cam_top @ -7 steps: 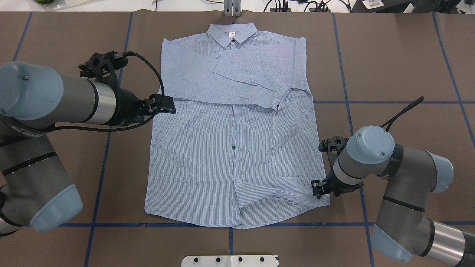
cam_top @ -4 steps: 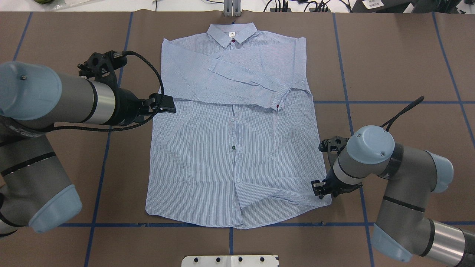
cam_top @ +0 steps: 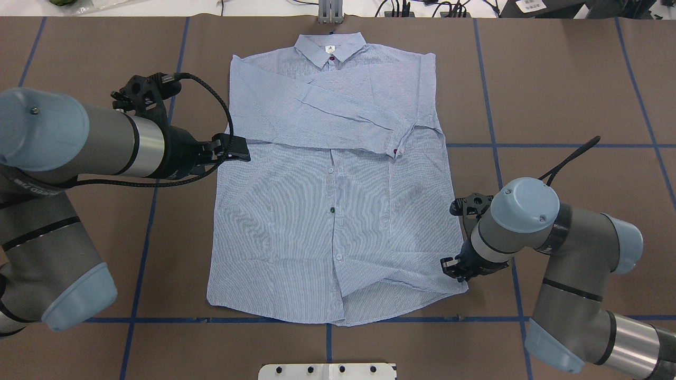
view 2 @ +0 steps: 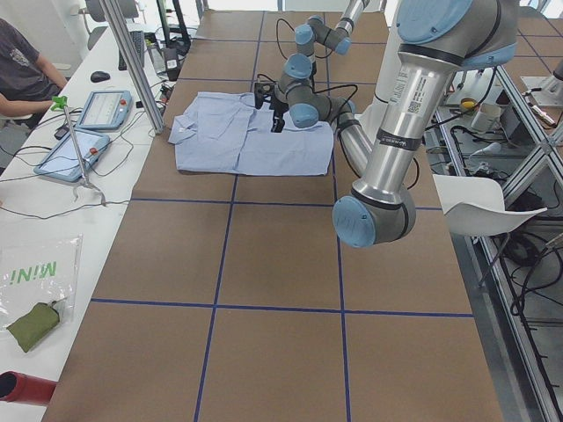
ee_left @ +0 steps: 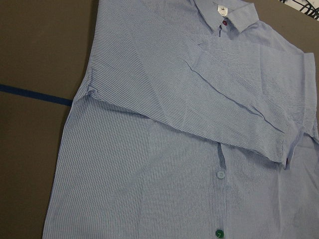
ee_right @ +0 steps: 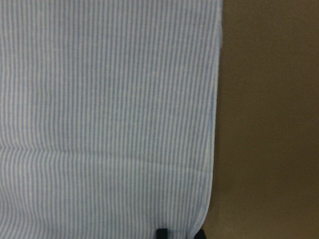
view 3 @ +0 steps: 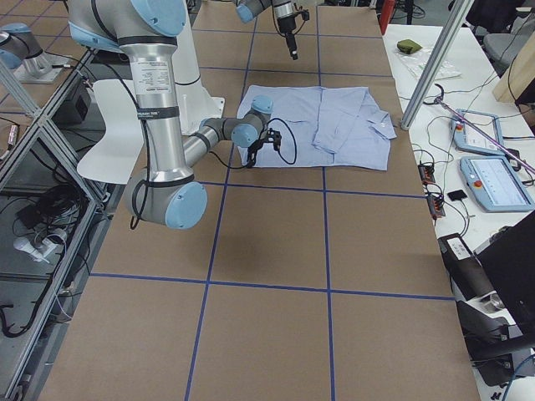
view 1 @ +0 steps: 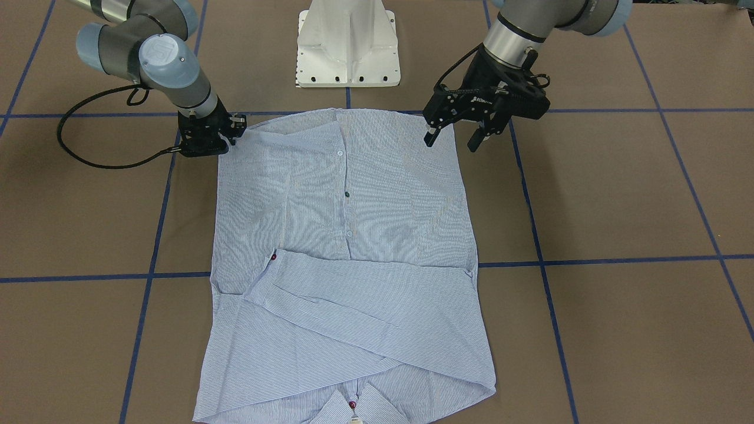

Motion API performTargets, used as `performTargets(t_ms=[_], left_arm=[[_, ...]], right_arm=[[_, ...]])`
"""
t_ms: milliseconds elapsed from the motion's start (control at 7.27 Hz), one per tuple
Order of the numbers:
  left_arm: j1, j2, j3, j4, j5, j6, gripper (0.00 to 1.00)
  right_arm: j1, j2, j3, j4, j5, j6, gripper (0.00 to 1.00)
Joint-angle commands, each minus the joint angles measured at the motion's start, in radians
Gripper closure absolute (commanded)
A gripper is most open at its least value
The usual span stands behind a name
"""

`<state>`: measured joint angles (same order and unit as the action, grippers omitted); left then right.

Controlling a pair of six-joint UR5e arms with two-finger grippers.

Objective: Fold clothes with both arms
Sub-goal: 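Lower the left gripper to the side edge near the hem beside the right gripper's edge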

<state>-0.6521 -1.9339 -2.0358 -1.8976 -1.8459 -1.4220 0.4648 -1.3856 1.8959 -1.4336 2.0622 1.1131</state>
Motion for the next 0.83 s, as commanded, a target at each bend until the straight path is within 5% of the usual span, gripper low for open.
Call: performTargets(t_ms=[0, 688], left_arm=[[0.000, 0.001, 0.003, 0.000, 0.001, 0.000, 0.00], [0.096, 0.111, 0.011, -0.011, 0.005, -0.008, 0.00]], right_arm=[[0.000, 0.002, 0.008, 0.001, 0.000, 0.001, 1.00], [0.011, 0.002, 0.099, 0.002, -0.010, 0.002, 1.00]])
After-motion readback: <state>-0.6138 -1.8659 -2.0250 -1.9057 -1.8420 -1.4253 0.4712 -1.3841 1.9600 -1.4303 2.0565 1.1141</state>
